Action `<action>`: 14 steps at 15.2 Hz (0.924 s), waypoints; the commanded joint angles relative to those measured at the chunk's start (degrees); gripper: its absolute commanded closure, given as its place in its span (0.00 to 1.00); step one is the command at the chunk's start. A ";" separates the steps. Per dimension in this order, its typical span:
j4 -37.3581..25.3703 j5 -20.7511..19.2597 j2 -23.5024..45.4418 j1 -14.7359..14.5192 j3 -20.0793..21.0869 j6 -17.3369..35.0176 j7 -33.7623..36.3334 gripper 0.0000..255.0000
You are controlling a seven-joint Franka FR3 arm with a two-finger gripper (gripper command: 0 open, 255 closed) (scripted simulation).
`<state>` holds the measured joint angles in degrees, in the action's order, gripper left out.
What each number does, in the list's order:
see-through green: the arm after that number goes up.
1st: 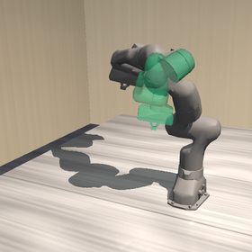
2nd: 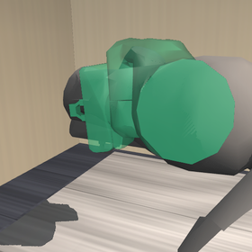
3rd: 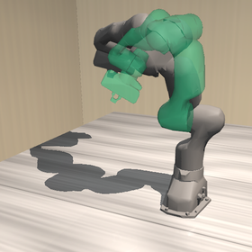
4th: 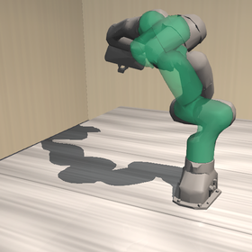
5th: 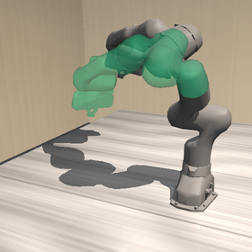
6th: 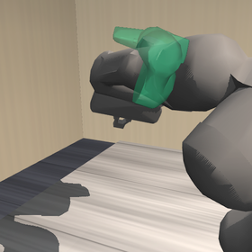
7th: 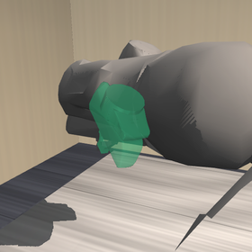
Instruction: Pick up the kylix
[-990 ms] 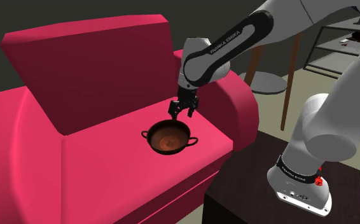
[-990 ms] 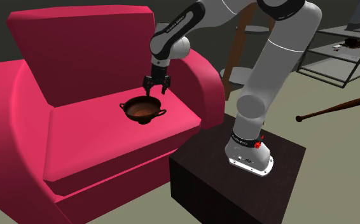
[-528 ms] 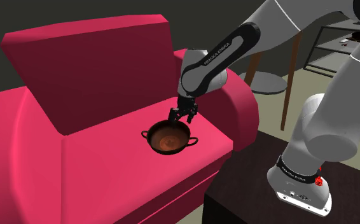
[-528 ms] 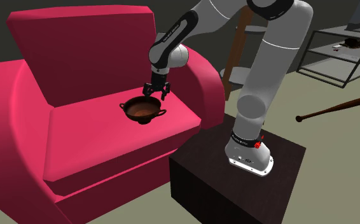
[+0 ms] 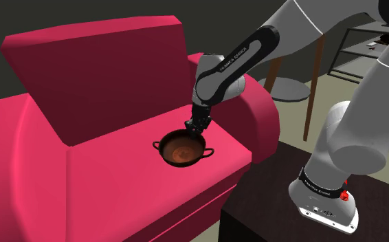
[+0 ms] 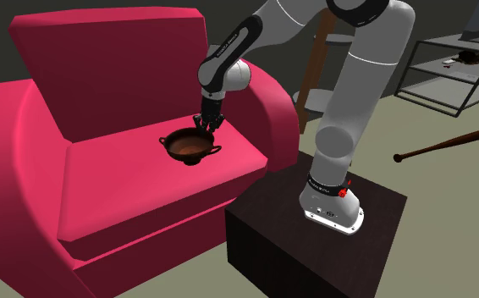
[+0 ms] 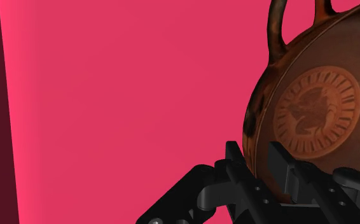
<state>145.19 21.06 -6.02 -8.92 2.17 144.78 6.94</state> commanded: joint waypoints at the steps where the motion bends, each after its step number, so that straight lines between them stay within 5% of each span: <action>1: 0.02 0.00 0.03 -0.01 0.01 0.00 0.00 1.00; 14: -2.99 -3.26 -6.25 0.85 -0.01 -9.01 3.61 1.00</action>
<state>142.56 18.05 -11.64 -8.22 2.27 136.72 10.40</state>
